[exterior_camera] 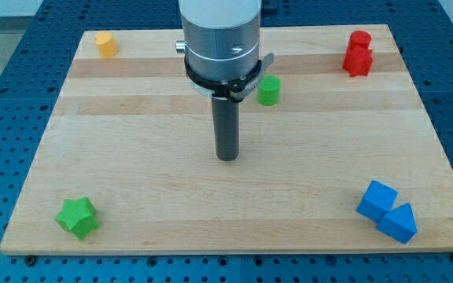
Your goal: Move your arm towards the green star
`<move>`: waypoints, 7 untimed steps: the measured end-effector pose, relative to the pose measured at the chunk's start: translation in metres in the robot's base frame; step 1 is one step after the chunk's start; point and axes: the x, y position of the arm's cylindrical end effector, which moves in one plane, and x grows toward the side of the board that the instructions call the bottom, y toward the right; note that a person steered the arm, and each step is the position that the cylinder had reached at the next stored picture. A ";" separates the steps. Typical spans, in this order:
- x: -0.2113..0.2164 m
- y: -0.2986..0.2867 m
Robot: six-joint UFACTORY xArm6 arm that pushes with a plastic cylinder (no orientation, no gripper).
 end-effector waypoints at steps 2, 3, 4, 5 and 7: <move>0.094 -0.007; 0.094 -0.007; 0.094 -0.058; 0.094 -0.070; 0.097 -0.111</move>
